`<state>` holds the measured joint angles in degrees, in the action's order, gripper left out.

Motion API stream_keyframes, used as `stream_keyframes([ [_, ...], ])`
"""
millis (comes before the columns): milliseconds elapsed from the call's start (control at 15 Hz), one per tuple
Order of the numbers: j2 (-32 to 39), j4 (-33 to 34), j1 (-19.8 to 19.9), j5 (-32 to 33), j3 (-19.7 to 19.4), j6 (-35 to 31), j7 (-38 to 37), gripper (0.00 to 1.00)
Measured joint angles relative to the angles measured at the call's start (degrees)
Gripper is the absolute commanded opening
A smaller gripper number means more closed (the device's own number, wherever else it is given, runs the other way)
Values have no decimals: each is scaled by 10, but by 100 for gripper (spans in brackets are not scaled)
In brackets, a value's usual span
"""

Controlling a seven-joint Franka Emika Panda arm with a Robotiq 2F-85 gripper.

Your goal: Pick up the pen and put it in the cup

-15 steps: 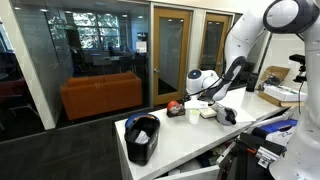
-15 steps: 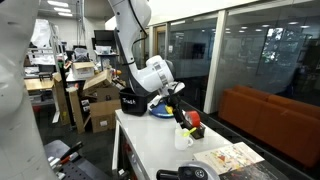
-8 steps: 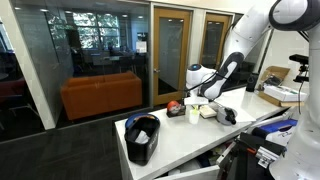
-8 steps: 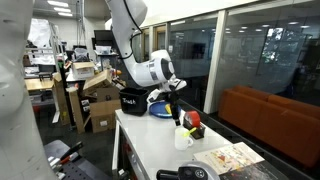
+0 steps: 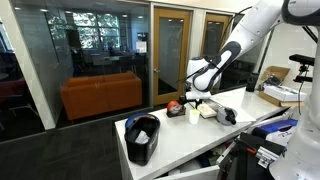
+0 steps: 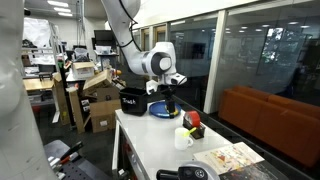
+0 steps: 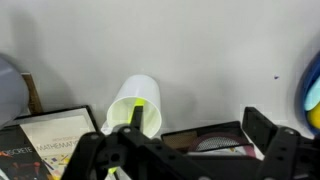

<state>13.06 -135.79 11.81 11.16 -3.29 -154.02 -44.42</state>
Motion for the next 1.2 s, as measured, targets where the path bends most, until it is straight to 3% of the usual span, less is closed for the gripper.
stream_keyframes([
  [267,-24,2,34,-72,42,59,171,100],
  [600,-64,16,18,-102,5,173,353,100],
  [867,-96,29,8,-95,-15,235,416,100],
  [1200,-120,34,3,-94,-26,263,430,100],
])
